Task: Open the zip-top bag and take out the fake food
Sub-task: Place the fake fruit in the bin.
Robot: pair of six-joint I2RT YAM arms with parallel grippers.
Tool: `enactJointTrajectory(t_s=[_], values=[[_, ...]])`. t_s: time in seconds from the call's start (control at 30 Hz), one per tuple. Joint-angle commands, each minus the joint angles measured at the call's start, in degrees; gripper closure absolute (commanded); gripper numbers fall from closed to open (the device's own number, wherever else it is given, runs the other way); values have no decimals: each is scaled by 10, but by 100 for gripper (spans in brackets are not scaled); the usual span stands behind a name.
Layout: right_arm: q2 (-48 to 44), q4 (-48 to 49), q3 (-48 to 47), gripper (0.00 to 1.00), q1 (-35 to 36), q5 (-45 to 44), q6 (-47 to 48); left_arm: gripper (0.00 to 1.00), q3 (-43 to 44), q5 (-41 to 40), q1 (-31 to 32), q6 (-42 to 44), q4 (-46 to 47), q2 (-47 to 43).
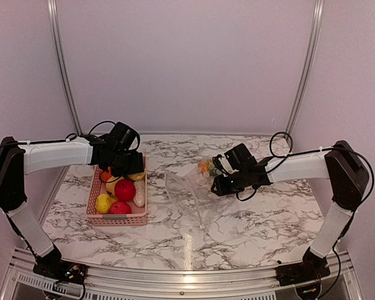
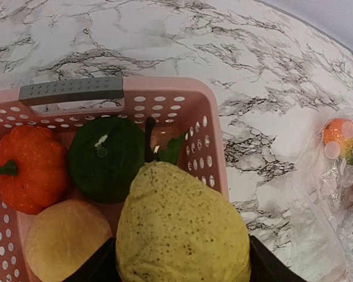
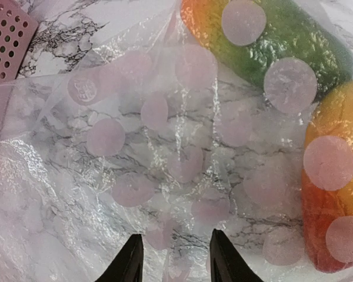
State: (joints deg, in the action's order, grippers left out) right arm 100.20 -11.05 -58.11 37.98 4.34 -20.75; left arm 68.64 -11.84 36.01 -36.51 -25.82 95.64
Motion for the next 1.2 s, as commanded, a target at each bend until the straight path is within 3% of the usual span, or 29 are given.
enactJointTrajectory(t_s=[0.0,0.23,0.37,0.67,0.87,1.17], values=[[-22,-14,-23,62,-5,-12,5,31,21,8,-11,21,16,16],[-35,-27,-32,57,-2,-12,14,12,15,8,-14,30,16,0],[-44,-38,-47,49,10,-13,28,9,10,9,-14,34,15,-17],[-82,-61,-66,39,48,-15,52,9,1,28,-7,39,17,-71],[-95,-93,-94,38,96,-38,68,10,-20,45,24,24,21,-102],[-66,-131,-144,39,152,-65,92,22,-68,67,96,-18,54,-131]])
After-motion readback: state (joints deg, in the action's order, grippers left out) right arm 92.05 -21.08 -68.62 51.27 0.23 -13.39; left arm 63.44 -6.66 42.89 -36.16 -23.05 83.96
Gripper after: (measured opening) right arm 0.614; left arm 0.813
